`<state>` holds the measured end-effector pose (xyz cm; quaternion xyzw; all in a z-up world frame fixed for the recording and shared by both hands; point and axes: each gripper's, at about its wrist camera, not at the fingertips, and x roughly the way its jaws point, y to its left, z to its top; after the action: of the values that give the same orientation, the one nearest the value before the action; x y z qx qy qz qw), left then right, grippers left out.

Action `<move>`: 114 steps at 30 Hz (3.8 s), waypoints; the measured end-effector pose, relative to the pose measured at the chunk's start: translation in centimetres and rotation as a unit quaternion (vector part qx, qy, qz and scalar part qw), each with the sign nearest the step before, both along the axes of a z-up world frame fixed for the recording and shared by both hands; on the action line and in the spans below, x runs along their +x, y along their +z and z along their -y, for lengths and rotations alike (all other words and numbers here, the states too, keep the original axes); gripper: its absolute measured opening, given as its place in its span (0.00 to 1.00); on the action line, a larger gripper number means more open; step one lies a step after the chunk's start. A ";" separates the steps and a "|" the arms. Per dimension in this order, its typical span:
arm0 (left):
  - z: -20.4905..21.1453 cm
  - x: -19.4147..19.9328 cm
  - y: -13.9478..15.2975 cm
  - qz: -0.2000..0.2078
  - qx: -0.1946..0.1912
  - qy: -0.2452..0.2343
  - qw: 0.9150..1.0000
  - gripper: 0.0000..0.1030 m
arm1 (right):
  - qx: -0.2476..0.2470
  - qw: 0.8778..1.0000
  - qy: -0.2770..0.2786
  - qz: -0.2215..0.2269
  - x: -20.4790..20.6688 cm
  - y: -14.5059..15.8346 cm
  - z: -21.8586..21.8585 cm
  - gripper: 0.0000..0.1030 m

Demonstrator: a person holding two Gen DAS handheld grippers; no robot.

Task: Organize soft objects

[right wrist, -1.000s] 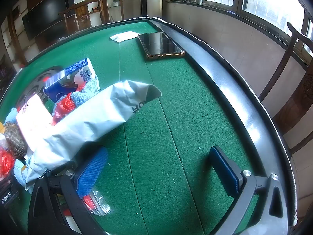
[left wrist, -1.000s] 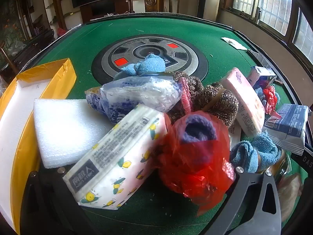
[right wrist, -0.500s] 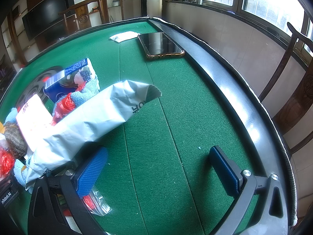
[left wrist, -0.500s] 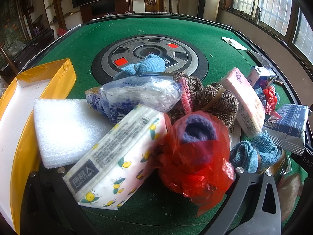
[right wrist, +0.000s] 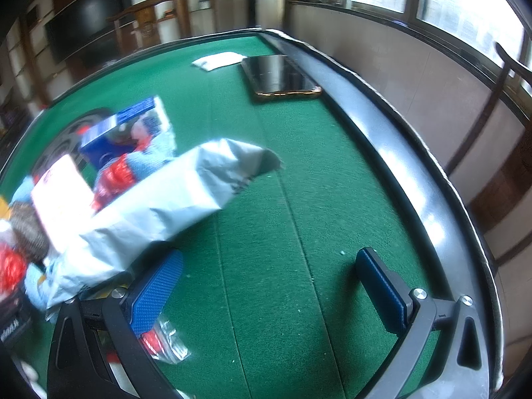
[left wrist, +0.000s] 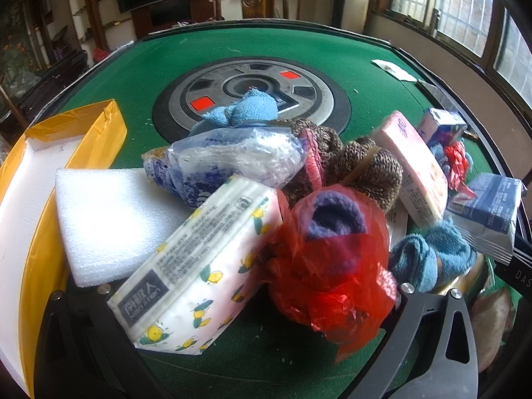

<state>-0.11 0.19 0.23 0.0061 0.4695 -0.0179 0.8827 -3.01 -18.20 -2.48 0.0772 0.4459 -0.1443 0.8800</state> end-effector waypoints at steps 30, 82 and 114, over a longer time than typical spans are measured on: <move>-5.9 -7.0 6.2 0.067 -0.103 -0.111 0.986 1.00 | 0.006 0.991 0.018 0.135 -8.1 8.0 0.2 0.99; -17.9 -7.2 9.6 0.097 -0.174 -0.064 0.978 0.20 | 0.071 0.958 0.279 -0.009 1.5 3.2 -19.1 0.29; -29.8 2.0 6.1 0.056 -0.283 0.089 0.953 0.59 | 0.147 0.906 0.397 -0.014 8.5 7.1 -36.4 0.59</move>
<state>1.87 30.01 6.32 -0.2848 0.3940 -0.0712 0.8710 5.49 18.17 4.67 0.0199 0.4679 0.2831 0.8369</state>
